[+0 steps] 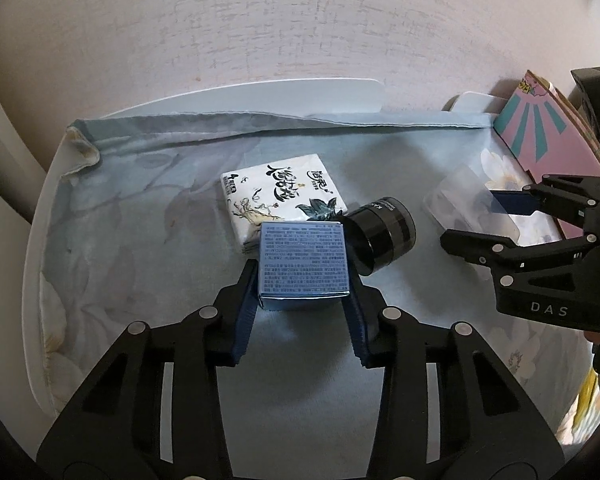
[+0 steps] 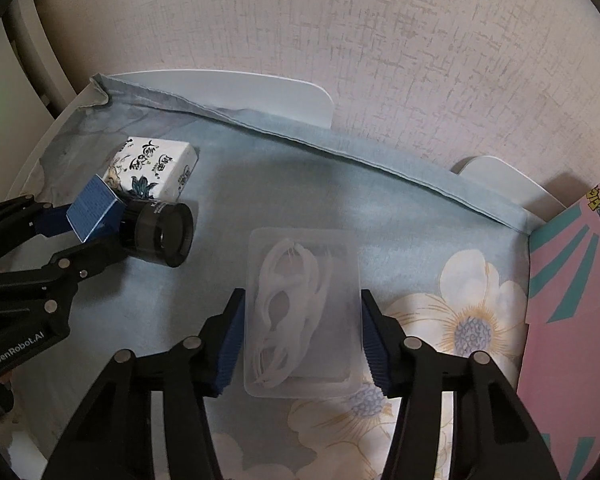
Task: Organize objects
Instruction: 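Grasp the blue lens box with left tool while right tool grasps clear plastic case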
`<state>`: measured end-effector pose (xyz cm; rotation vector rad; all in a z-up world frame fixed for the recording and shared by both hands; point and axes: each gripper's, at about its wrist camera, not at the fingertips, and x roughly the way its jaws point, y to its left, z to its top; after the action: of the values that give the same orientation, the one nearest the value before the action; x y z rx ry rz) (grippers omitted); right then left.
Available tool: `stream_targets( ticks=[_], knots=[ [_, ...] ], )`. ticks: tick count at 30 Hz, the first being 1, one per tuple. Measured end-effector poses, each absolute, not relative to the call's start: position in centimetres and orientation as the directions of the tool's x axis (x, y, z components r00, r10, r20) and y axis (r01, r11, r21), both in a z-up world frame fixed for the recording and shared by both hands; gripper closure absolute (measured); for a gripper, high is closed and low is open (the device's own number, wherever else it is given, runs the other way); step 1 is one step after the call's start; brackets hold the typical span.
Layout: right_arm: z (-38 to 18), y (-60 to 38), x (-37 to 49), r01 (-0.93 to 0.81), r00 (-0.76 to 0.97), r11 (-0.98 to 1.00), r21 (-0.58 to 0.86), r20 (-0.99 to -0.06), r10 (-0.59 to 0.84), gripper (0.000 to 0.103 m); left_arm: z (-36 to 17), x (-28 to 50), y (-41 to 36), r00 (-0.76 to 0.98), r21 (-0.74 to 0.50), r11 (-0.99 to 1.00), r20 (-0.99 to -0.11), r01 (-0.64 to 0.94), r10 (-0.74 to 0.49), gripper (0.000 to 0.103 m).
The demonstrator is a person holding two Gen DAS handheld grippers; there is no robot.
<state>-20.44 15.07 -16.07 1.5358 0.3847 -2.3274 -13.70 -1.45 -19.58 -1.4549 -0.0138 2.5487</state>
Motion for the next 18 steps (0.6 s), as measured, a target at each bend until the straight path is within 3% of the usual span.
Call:
stream_targets(
  ticks=[18],
  knots=[
    [-11.4,15.4,-19.0,0.411,-0.405,-0.911,-0.025,-0.901,-0.158,0.053,-15.5,-12.2,-1.8,-0.522,-0.137,-0.979,-0.830,-0.154,0.198,0.067]
  ],
)
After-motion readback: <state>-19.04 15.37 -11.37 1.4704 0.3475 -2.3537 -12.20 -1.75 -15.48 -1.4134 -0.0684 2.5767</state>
